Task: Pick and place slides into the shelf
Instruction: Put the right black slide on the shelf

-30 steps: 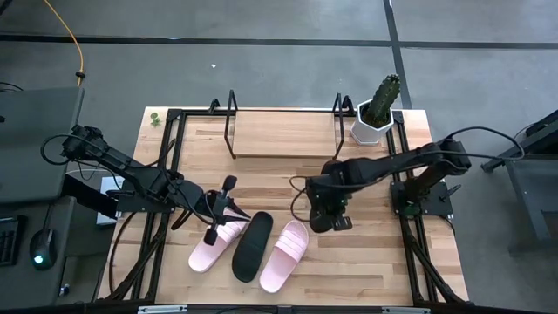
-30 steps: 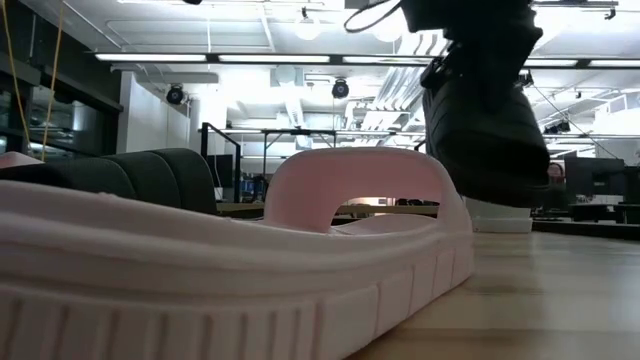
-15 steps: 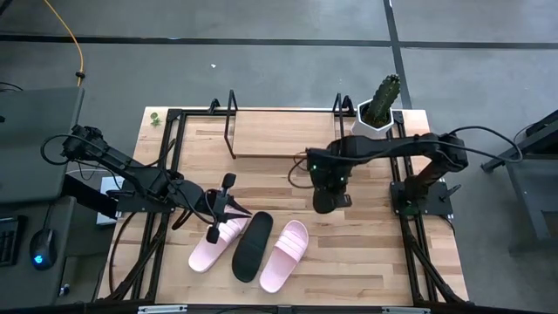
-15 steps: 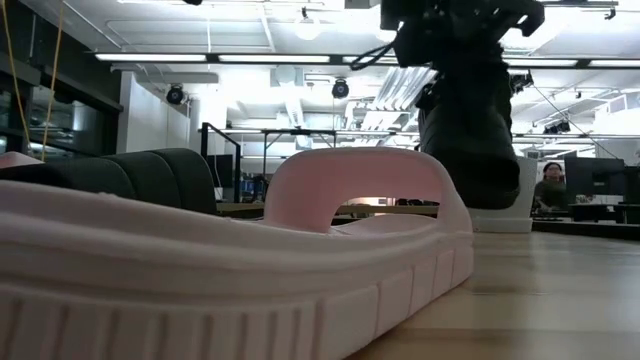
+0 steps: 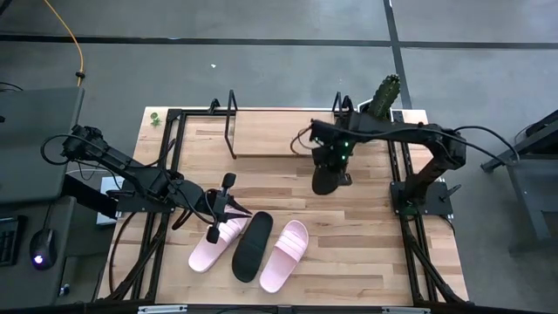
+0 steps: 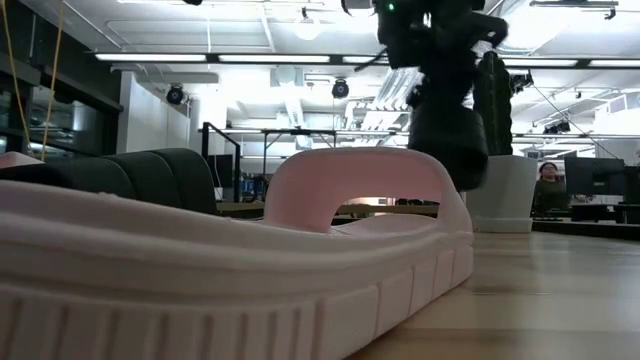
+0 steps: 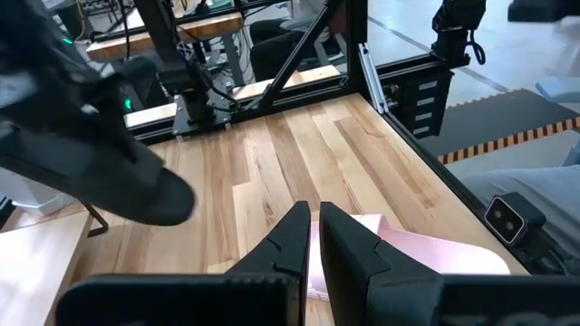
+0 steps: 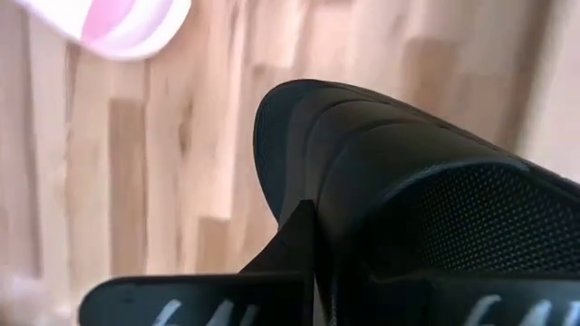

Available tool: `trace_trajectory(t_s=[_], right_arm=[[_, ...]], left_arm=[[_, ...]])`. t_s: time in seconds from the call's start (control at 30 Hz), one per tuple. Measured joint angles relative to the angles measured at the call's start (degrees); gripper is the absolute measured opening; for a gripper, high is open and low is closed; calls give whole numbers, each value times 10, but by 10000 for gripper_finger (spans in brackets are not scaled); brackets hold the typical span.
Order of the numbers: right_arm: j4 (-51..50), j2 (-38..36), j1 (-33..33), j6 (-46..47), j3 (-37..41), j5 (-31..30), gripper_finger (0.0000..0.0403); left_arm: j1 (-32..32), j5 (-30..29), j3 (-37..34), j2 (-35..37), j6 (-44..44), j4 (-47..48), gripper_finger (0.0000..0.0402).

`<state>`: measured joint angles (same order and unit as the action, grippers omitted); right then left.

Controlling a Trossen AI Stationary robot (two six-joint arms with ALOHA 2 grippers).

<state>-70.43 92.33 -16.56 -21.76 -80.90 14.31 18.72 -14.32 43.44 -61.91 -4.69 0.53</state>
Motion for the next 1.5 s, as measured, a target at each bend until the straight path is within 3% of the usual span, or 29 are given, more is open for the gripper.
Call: trace_trajectory(t_s=[0.33,0.9,1.5], right_arm=[[4,0,-11,-76,-93,-18,0],[-6,14,-100,-173,-91,-2,0],[7,85,-137,-234,-90,2,0]], left_arm=[[0,-3,0,0,0,0,19],[0,-7,0,0,0,-1,19],[0,-24,0,0,0,-1,19]])
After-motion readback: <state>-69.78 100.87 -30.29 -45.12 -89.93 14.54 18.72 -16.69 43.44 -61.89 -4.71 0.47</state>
